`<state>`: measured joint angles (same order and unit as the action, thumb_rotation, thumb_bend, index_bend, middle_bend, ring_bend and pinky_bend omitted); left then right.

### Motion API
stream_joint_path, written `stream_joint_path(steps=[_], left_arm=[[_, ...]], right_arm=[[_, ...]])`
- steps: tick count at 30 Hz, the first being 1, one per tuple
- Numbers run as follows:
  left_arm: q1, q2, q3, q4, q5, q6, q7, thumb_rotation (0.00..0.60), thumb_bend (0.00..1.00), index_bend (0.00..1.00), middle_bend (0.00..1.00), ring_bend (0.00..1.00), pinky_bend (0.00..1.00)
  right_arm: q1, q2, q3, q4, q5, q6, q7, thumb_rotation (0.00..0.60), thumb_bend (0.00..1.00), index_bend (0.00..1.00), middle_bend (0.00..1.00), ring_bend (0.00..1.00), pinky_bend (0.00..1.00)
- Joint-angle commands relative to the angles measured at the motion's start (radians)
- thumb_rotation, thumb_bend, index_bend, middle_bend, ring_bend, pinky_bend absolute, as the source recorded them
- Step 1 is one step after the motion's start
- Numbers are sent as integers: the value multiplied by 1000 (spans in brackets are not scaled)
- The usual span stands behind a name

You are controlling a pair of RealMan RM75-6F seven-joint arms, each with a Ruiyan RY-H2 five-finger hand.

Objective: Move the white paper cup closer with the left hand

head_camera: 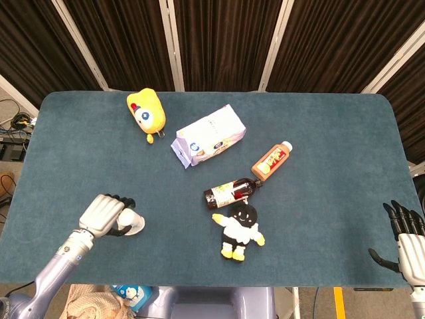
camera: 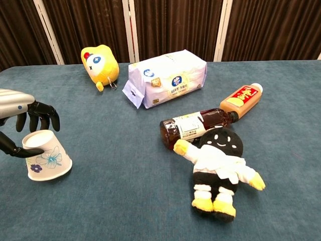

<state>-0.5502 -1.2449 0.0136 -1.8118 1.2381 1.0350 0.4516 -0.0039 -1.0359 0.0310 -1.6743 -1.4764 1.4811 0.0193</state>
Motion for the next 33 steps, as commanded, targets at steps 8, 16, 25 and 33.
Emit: stream_joint_path(steps=[8,16,25,33], left_arm=[[2,5,13,-1,-9,-5,29,600,103,65,64,68,145],[66,50,6,-47,70,116,-68,600,102,39,40,54,130],[226,107,26,10,222,391,-197,600,68,0,0,0,41],[352,130,86,126,252,487,-305,600,34,0,0,0,0]], right_arm=[[0,2,0,-1,0,-1,1,600,216,0,0,0,11],[-1,2,-1,1,-2,0,2,600,216,0,0,0,11],[-2,0,-1,5,-9,8,-7,600,216,0,0,0,11],[-4,-9,-1,15,-18,22,-41,600,216,0,0,0,11]])
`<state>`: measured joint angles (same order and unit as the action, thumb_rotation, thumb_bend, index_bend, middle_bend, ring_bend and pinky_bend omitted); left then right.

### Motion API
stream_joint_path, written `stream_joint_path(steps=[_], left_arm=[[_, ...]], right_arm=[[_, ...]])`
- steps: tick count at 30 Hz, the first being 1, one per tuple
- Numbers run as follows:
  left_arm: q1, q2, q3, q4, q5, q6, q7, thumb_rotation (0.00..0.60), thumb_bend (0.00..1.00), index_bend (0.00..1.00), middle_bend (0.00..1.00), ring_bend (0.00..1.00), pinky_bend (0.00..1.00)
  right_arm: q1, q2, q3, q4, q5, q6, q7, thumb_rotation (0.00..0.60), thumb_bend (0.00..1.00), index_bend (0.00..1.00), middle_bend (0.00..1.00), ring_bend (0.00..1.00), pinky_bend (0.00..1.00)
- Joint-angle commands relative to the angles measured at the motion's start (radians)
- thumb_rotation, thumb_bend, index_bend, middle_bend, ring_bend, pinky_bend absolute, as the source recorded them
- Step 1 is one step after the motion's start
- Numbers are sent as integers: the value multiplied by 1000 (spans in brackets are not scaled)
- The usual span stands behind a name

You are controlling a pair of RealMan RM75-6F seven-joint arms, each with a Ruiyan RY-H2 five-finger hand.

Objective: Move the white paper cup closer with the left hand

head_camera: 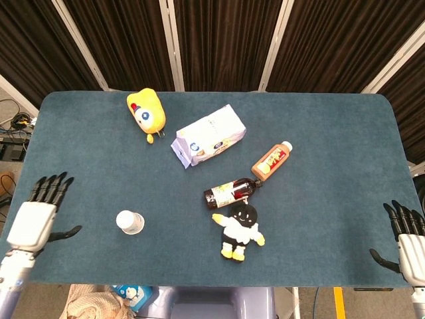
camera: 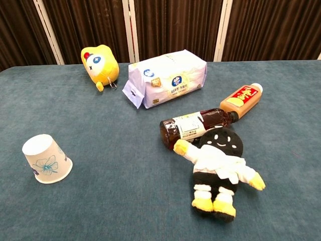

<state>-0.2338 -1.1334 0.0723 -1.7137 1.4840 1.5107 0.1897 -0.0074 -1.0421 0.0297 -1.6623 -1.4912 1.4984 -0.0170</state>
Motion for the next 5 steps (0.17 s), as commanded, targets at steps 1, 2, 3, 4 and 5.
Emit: stream_joint_path(steps=[1,2,3,4,5], left_arm=[[42,23,26,29,7,16,-54,600,34,0,0,0,0],[47,23,23,35,10,22,-58,600,34,0,0,0,0],[50,23,19,37,12,25,-60,600,34,0,0,0,0],[51,20,14,38,17,28,-66,600,34,0,0,0,0],[52,14,10,43,22,30,-69,600,34,0,0,0,0]], right_arm=[[-1,-5,1,5,-6,8,-8,600,216,0,0,0,11],[-2,-6,1,7,-7,9,-11,600,216,0,0,0,11],[-2,-7,1,7,-8,11,-12,600,216,0,0,0,11],[-3,-7,1,7,-8,14,-10,600,216,0,0,0,11],[-4,-7,1,8,-9,15,-10,600,215,0,0,0,11]])
